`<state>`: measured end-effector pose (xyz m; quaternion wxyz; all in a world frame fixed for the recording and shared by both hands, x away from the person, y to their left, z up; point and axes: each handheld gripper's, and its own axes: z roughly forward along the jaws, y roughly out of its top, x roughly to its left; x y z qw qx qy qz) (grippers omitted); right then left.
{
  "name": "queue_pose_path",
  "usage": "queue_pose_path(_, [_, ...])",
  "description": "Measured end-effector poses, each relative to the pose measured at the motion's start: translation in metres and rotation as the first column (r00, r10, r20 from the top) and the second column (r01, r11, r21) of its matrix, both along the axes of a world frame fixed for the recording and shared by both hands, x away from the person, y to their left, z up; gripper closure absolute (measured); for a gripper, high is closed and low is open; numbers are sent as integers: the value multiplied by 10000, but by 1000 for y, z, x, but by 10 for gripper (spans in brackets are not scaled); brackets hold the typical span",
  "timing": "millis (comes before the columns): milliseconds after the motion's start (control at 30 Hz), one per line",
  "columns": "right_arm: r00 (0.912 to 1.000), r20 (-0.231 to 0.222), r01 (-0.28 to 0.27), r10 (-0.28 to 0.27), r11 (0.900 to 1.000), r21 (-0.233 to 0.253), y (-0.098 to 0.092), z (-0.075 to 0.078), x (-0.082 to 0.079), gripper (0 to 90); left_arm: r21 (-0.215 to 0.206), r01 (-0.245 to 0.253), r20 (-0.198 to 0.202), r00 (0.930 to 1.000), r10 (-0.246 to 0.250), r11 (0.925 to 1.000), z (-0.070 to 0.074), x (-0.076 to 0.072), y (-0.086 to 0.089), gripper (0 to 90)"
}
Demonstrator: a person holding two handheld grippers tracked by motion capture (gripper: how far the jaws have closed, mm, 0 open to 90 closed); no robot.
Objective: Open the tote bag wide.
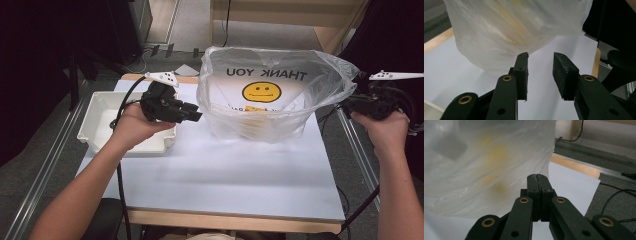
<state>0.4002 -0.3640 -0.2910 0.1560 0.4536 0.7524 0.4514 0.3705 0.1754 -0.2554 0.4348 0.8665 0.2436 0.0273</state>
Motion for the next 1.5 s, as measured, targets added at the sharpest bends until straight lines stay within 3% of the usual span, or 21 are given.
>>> queue_pose_path(233, [9995,244,180,-177,9998,-103,-9,28,13,900,-103,222,95,9997,-221,9997,29,5,0,678])
queue_pose_path(367, [9978,617,260,-234,9988,-416,-9,61,20,900,-395,492,449,9979,-474,9980,57,4,-3,691])
queue_pose_path(467, [9970,766,177,-146,9990,-409,-6,78,23,900,-377,522,562,9972,-500,9979,66,4,-6,699])
queue_pose_path(500, [9970,766,177,-146,9990,-409,-6,78,23,900,-289,560,600,9967,-542,9980,71,5,-8,699])
queue_pose_path(567, [9959,902,42,-14,9995,-310,-2,91,24,900,-60,618,694,9957,-613,9981,79,7,-15,709])
queue_pose_path(600, [9939,1082,-161,196,9993,-332,5,105,26,900,16,649,713,9953,-648,9979,82,9,-18,712])
queue_pose_path(700, [9925,1179,-256,309,9986,-464,11,115,28,900,258,672,789,9945,-691,9974,90,13,-28,712])
queue_pose_path(733, [9904,1267,-502,557,9977,-466,19,126,32,900,352,684,797,9943,-710,9970,92,16,-32,712])
queue_pose_path(800, [9894,1311,-568,624,9973,-461,21,130,33,900,384,711,752,9944,-738,9967,94,19,-38,711])
queue_pose_path(833, [9851,1361,-1013,1050,9943,-334,29,137,38,900,398,703,719,9947,-730,9967,96,22,-41,707])
queue_pose_path(900, [9825,1416,-1169,1211,9924,-378,31,138,39,900,394,740,696,9946,-766,9965,99,24,-44,705])
queue_pose_path(967, [9722,1443,-1848,1842,9827,-96,42,142,43,900,333,722,654,9951,-743,9968,102,26,-46,703])
queue_pose_path(1067, [9654,1498,-2155,2133,9765,-16,48,143,45,900,194,739,636,9952,-750,9971,108,28,-48,704])
queue_pose_path(1200, [9576,1356,-2540,2542,9670,-192,63,146,47,900,307,683,726,9949,-704,9972,116,32,-56,704])
queue_pose_path(1233, [9495,1367,-2821,2824,9591,-223,72,150,45,900,322,697,745,9946,-720,9970,118,33,-59,707])
queue_pose_path(1267, [9495,1367,-2821,2824,9591,-223,72,150,45,900,320,697,772,9944,-720,9971,119,34,-61,707])
queue_pose_path(1333, [9350,1406,-3247,3255,9454,-292,86,153,40,900,344,703,875,9935,-731,9969,121,36,-71,724])
queue_pose_path(1400, [9311,1346,-3378,3391,9406,-331,92,154,38,900,420,655,956,9930,-692,9970,121,37,-74,728])
queue_pose_path(1433, [9270,1337,-3469,3505,9366,-501,97,153,35,900,445,615,956,9933,-656,9971,119,39,-78,737])
queue_pose_path(1467, [9177,1277,-3677,3761,9261,-846,106,150,33,900,447,557,910,9941,-596,9974,118,41,-82,742])
queue_pose_path(1500, [9177,1277,-3677,3761,9261,-846,106,150,33,900,478,473,923,9944,-515,9977,117,42,-84,742])
